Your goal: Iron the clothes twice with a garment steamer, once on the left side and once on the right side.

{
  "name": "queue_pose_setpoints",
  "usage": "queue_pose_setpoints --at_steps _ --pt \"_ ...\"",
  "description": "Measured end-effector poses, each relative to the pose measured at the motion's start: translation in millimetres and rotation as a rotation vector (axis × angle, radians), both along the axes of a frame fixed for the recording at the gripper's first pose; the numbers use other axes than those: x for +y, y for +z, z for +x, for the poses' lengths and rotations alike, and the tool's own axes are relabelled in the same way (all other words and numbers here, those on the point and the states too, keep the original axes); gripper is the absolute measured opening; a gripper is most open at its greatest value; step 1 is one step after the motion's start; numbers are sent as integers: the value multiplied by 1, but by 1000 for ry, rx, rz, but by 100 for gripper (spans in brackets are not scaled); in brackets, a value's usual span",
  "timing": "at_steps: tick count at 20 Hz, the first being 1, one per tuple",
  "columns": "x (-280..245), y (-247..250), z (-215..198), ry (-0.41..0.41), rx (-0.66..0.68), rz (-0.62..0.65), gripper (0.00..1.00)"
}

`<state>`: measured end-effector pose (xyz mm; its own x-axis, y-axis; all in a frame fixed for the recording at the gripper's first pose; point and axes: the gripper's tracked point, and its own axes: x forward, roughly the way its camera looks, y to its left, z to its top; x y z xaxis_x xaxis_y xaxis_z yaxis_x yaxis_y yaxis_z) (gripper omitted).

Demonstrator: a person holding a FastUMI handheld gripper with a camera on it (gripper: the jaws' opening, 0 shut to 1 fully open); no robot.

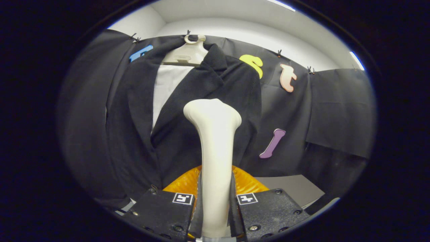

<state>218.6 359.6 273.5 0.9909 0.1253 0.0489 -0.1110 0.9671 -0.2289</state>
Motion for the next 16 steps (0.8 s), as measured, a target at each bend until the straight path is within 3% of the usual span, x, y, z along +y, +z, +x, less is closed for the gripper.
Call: queue_pose_setpoints --at_steps 8,16 --pt "1 -53 -4 -10 25 -113 34" --pt "-10 -97 2 -71 24 -238 34"
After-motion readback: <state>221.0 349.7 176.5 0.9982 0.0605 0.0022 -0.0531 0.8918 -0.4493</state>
